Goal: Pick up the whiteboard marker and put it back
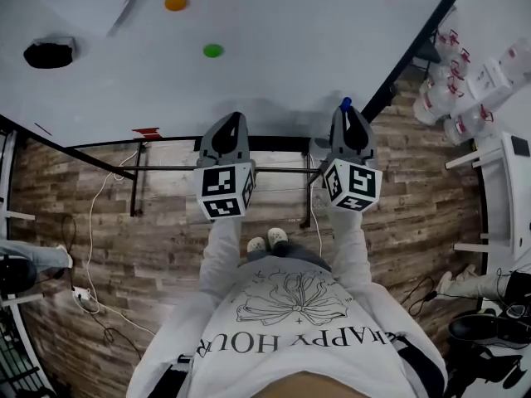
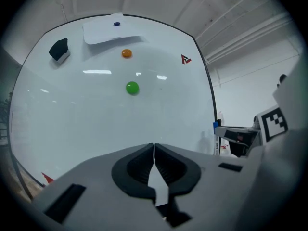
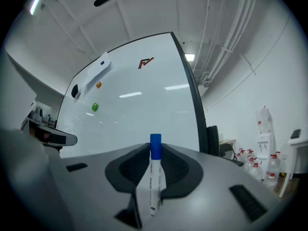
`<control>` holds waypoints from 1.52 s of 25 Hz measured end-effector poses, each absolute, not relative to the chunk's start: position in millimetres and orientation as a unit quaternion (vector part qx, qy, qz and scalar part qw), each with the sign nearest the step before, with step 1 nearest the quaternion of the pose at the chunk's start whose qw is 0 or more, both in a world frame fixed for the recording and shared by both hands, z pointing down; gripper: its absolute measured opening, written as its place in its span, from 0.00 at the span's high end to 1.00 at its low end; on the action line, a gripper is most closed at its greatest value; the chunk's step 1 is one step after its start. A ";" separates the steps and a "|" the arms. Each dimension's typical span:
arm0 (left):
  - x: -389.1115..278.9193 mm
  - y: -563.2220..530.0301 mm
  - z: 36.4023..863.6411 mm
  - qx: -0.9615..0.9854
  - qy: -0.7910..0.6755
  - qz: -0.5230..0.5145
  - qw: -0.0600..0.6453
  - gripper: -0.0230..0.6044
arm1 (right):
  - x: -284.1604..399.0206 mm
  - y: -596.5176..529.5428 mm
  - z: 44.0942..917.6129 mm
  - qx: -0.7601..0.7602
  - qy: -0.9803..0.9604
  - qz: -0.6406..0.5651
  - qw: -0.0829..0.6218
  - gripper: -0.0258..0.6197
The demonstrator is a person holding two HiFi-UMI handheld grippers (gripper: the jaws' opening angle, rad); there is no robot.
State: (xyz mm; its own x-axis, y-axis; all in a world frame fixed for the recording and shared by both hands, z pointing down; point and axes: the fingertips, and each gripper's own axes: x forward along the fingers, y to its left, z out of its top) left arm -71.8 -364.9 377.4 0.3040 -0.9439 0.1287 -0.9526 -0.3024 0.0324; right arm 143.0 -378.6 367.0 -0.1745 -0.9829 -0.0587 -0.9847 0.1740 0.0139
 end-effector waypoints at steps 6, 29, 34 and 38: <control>-48.9 -371.4 384.1 0.818 -0.570 0.050 0.054 0.95 | 163.9 -377.2 374.2 -0.654 0.756 0.017 0.015 0.86; -31.8 -388.5 434.5 0.818 -0.561 0.088 0.087 0.95 | 169.9 -404.9 461.2 -0.642 0.765 -0.052 -0.019 0.85; -35.0 -388.1 440.5 0.815 -0.564 0.093 0.092 0.95 | 168.4 -402.1 484.7 -0.643 0.762 -0.070 -0.036 0.85; -35.3 -386.4 441.8 0.814 -0.565 0.095 0.094 0.95 | 167.8 -399.3 499.3 -0.643 0.760 -0.083 -0.049 0.85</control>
State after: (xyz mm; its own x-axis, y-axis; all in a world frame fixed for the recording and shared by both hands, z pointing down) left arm -35.3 -386.4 441.8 0.3441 -0.9020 0.2607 -0.9377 -0.3445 0.0458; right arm 167.8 -399.3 499.3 -0.1678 -0.9690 0.1816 -0.9853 0.1588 -0.0631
